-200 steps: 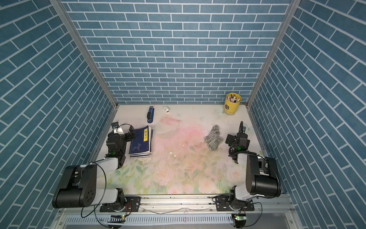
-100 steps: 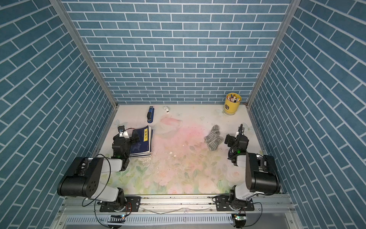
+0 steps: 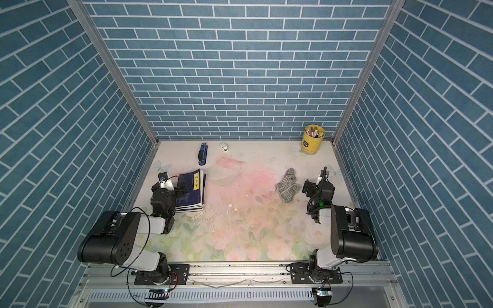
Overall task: Wipe the cover of the book
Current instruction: Reset both arms
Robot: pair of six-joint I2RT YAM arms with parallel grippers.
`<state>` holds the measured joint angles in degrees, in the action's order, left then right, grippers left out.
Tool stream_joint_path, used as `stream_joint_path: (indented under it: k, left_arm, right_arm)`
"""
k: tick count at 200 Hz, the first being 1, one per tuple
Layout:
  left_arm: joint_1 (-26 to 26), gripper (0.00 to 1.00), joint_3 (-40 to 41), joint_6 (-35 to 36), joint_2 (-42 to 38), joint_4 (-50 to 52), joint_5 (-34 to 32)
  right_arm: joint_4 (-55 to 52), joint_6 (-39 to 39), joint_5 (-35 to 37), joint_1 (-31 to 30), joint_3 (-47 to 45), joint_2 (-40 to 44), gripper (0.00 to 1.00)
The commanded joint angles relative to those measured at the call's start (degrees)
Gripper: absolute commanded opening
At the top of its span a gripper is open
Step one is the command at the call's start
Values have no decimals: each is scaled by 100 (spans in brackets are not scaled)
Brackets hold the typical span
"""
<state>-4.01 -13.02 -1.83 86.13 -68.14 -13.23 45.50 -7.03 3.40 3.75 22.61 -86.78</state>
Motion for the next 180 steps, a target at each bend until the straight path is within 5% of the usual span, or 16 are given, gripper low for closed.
stream_joint_path:
  k: [1, 180]
  left_arm:
    - [19, 100, 101, 48, 94, -624, 57]
    - [50, 100, 63, 31, 75, -492, 119]
  right_arm:
    - [179, 243, -8, -32, 15, -48, 99]
    - [159, 245, 11, -41, 28, -58, 99]
